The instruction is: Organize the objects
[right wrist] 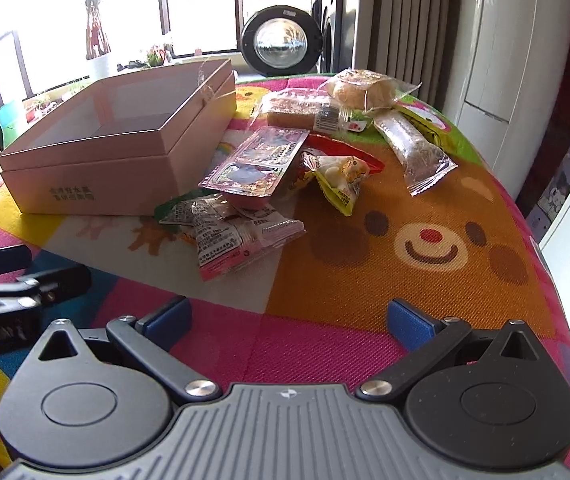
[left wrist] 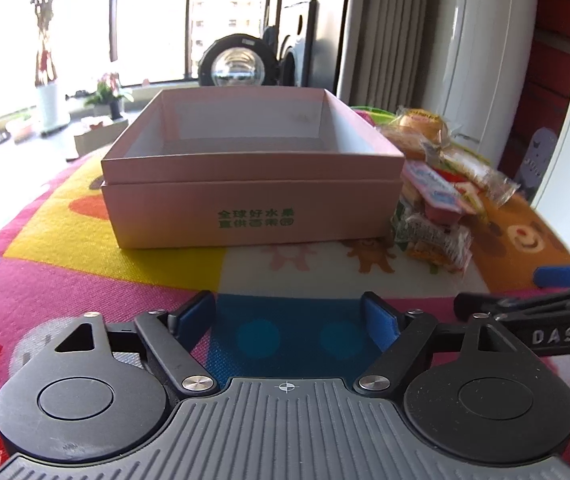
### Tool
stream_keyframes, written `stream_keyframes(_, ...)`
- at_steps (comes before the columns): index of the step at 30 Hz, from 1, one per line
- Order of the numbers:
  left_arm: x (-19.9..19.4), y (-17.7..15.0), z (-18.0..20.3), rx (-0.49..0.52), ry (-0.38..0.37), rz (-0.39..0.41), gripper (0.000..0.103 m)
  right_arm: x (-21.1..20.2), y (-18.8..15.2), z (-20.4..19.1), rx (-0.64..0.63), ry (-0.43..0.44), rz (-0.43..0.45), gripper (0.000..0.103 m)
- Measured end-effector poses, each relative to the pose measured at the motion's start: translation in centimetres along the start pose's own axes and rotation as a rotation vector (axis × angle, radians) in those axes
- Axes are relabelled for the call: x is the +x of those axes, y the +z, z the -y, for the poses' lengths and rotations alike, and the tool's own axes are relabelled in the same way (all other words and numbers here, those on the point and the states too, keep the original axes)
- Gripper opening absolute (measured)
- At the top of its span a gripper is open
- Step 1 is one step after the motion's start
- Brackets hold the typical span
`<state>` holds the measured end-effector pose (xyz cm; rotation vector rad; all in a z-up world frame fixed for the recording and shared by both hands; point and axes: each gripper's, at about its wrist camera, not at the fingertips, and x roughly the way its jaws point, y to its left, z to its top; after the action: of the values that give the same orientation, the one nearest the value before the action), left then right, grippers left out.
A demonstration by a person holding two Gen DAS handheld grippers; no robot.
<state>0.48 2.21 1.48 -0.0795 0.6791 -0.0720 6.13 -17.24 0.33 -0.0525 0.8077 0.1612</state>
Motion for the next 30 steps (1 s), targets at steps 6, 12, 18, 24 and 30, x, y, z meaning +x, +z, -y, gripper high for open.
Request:
stream_keyframes(6, -3.9, 4.8, -3.5, -0.045, 0.005, 0.202, 0.074, 0.3, 0.7, 0.0, 0.010, -0.002, -0.050, 0.103)
stream_keyframes(12, 0.0, 9.2, -8.3, -0.055, 0.155, 0.216, 0.072, 0.2, 0.5, -0.2, 0.012, -0.011, -0.032, 0.103)
stream_keyframes(18, 5.4, 8.8, -10.5, -0.075, 0.145, 0.095, 0.050, 0.2, 0.7, -0.2, 0.024, -0.015, -0.009, 0.103)
stream_keyframes(24, 6.7, 8.2, -11.1, -0.133, 0.111, 0.115, 0.020, -2.8, 5.0, 0.3, -0.006, -0.081, 0.163, 0.103)
stream_keyframes(30, 6.2, 8.1, -11.9, -0.189, 0.093, 0.166, 0.014, -1.5, 11.9, 2.8, 0.010, -0.138, 0.184, 0.103)
